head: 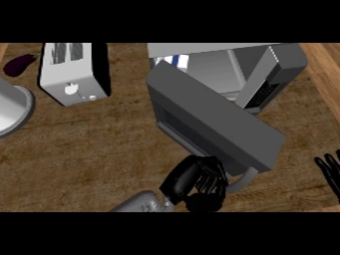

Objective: Pick up the milk, place it into the microwave and close the microwave

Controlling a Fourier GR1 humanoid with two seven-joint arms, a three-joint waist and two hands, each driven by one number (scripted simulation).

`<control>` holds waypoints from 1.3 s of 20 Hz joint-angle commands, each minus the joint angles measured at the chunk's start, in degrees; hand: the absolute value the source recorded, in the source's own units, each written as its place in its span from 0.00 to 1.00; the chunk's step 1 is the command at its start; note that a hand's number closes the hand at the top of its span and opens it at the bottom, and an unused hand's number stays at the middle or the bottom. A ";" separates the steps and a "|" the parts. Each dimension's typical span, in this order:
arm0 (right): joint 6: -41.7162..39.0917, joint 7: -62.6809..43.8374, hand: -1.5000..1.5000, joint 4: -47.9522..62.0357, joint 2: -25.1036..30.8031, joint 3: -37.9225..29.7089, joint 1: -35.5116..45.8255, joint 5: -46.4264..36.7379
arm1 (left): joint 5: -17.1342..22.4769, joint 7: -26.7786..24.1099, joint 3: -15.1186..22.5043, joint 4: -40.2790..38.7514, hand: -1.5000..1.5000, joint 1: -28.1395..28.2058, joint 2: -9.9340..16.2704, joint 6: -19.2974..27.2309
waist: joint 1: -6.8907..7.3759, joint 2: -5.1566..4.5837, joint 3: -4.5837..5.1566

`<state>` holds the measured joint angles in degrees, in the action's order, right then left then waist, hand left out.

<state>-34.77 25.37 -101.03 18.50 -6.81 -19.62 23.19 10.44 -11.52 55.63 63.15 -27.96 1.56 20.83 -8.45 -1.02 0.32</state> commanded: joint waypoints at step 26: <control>3.27 -12.97 0.00 -14.07 4.68 -0.13 0.50 11.39 | 26.43 -6.30 -8.88 -17.35 1.00 -26.48 -1.56 13.12 | -6.41 -2.33 -0.09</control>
<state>-31.98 13.08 -113.94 22.57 -6.01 -19.04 33.44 34.18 -16.21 49.13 48.82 -51.80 -0.03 33.87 -14.30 -3.32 0.26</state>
